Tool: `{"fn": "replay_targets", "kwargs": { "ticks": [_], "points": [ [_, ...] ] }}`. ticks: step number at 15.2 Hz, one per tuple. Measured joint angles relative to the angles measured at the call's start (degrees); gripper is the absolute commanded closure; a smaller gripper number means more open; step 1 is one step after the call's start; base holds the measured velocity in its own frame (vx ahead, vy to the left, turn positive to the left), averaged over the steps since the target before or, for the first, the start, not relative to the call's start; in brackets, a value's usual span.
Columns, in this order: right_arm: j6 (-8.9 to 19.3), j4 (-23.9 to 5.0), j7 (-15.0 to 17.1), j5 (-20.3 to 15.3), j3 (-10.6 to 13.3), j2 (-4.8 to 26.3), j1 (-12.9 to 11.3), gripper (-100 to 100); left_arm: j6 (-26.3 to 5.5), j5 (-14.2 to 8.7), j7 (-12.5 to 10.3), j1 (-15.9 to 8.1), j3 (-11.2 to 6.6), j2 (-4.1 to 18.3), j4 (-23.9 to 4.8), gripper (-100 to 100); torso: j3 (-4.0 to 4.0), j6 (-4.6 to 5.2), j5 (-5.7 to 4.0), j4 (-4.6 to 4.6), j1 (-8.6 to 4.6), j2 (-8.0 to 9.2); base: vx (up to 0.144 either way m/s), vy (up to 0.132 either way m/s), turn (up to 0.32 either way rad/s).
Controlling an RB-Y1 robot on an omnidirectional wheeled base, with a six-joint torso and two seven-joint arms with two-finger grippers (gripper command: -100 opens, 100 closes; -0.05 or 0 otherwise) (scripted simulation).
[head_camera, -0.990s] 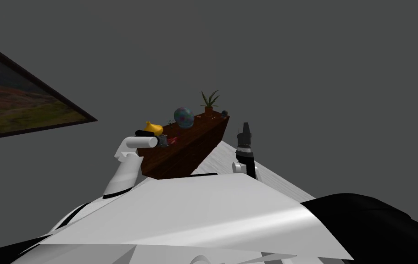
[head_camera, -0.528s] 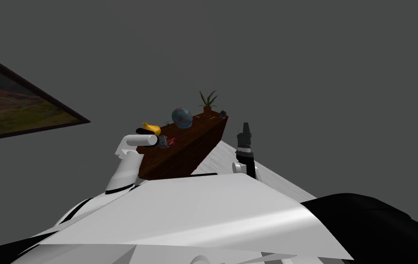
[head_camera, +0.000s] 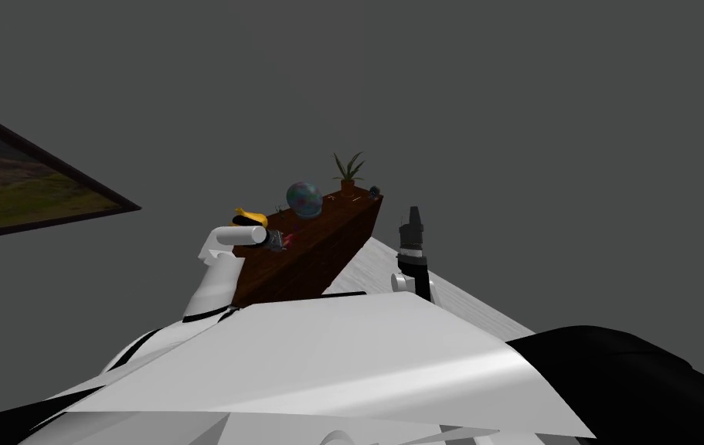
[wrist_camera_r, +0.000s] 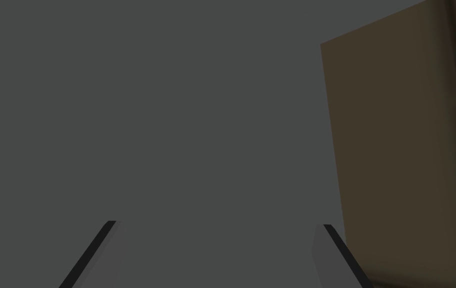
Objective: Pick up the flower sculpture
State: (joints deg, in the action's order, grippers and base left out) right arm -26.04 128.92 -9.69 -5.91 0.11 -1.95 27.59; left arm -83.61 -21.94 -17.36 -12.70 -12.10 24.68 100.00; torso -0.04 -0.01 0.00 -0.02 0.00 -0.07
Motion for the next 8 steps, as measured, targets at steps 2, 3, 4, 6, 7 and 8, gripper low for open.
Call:
{"fn": "replay_targets", "kwargs": {
  "ticks": [2, 3, 4, 6, 7, 8],
  "points": [
    [0.00, 0.00, 0.00, 0.00, 0.00, 0.00, 0.00, 0, 1.16, 0.27, 0.22, 0.10, 0.17, -0.28, -0.88, 100, 0.01, -0.01, 0.00, 0.00, 0.01, 0.01, 0.007, 0.002, -0.003],
    [0.00, 0.00, 0.00, 0.00, 0.00, 0.00, 0.00, 0, 1.18, 0.27, 0.22, 0.10, 0.17, -0.28, -0.87, 100, 0.02, -0.01, 0.00, 0.01, 0.00, 0.04, 0.000, 0.000, 0.000],
    [0.00, 0.00, 0.00, 0.00, 0.00, 0.00, 0.00, 0, 1.16, 0.26, 0.20, 0.12, 0.17, -0.31, -0.88, 100, 0.02, 0.01, -0.02, 0.02, 0.01, 0.03, 0.000, 0.000, 0.000],
    [0.00, 0.00, 0.00, 0.00, 0.00, 0.00, 0.00, 0, 1.24, 0.28, 0.20, 0.07, 0.14, -0.27, -0.84, 100, 0.00, 0.01, 0.00, -0.02, 0.01, 0.03, 0.000, 0.000, 0.000],
    [0.00, 0.00, 0.00, 0.00, 0.00, 0.00, 0.00, 0, 1.26, 0.29, 0.21, 0.06, 0.14, -0.26, -0.83, 100, 0.00, 0.01, 0.01, -0.02, 0.01, 0.03, -0.012, 0.000, 0.015],
    [0.00, 0.00, 0.00, 0.00, 0.00, 0.00, 0.00, 0, 0.74, 0.11, 0.13, -0.02, 0.06, -0.08, -0.32, 100, 0.03, -0.01, -0.01, 0.00, 0.00, 0.06, -0.020, -0.006, 0.019]
  ]
}}
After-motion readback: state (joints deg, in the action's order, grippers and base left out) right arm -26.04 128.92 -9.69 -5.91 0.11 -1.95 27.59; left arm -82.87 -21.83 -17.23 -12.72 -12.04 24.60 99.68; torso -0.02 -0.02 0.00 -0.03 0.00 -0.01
